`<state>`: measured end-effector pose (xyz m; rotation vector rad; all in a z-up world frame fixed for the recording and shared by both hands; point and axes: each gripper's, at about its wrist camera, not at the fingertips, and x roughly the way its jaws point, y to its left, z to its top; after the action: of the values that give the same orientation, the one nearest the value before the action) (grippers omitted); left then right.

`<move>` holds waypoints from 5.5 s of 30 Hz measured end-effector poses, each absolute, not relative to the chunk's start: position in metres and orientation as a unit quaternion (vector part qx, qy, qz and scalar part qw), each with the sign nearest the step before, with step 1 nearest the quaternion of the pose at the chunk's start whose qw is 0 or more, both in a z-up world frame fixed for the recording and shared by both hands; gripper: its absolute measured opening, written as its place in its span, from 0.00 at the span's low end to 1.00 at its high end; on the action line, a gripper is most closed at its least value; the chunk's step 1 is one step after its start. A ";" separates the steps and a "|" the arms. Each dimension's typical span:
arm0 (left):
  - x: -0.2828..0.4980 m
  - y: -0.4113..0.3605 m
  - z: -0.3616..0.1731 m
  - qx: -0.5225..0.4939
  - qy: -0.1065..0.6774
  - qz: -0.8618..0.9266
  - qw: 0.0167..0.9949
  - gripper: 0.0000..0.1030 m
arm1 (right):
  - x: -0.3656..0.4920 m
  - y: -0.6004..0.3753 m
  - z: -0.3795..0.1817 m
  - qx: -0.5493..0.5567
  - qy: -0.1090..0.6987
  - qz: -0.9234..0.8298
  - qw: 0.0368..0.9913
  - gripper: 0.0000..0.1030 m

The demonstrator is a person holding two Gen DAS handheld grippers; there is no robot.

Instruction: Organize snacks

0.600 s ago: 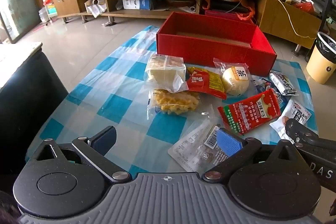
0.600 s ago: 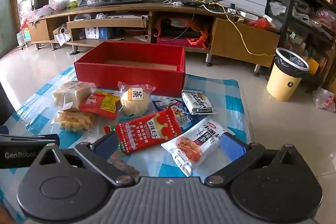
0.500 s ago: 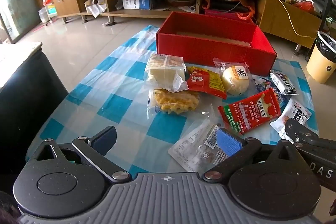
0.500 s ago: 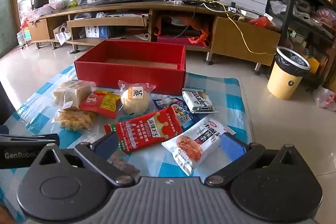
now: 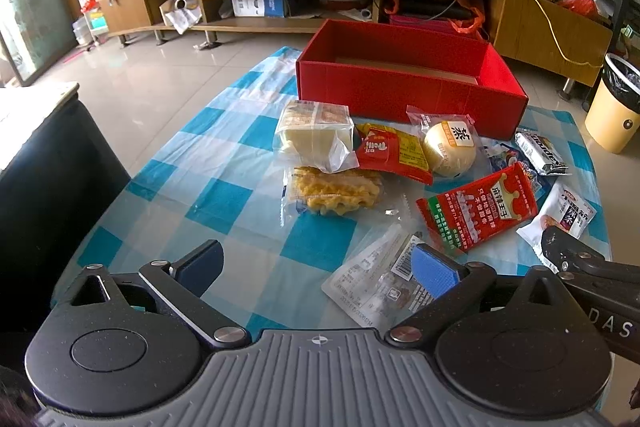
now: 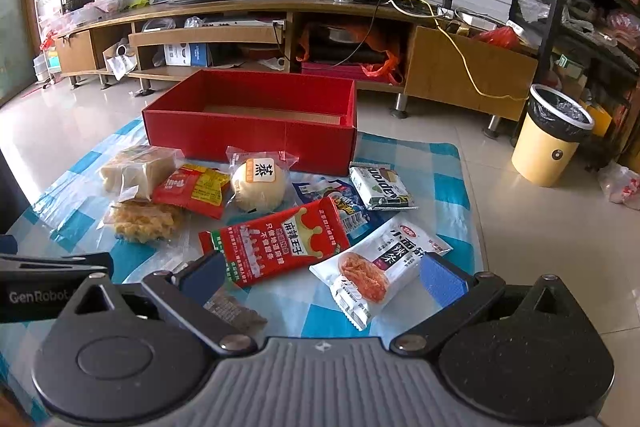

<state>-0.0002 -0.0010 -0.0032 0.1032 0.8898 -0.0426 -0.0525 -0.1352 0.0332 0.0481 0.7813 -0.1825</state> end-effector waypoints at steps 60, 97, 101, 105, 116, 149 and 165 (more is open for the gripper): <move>0.041 -0.032 -0.063 0.142 0.495 -0.157 0.843 0.95 | -0.047 -0.194 0.000 0.092 0.461 -0.093 0.878 0.95; 0.047 0.030 -0.047 0.138 0.491 -0.223 0.831 0.98 | -0.013 -0.118 -0.043 -0.041 0.533 0.247 0.808 0.51; 0.042 0.004 -0.053 0.176 0.485 -0.255 0.818 0.98 | -0.017 -0.136 -0.043 -0.020 0.530 0.203 0.823 0.45; 0.037 -0.013 -0.054 0.209 0.474 -0.252 0.817 0.98 | -0.020 -0.131 -0.031 -0.014 0.519 0.213 0.827 0.56; 0.044 0.022 -0.041 0.166 0.470 -0.228 0.836 0.98 | -0.031 -0.085 -0.052 -0.125 0.523 0.251 0.805 0.81; 0.048 -0.030 -0.076 0.219 0.509 -0.271 0.787 0.63 | -0.045 -0.142 -0.041 -0.038 0.540 0.205 0.816 0.62; 0.030 -0.014 -0.066 0.186 0.517 -0.267 0.792 0.64 | -0.040 -0.140 -0.050 -0.088 0.551 0.188 0.808 0.91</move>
<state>0.0300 -0.0144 -0.0662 0.3993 1.1113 -0.5744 -0.0395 -0.1398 -0.0505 -0.1881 1.1778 0.4012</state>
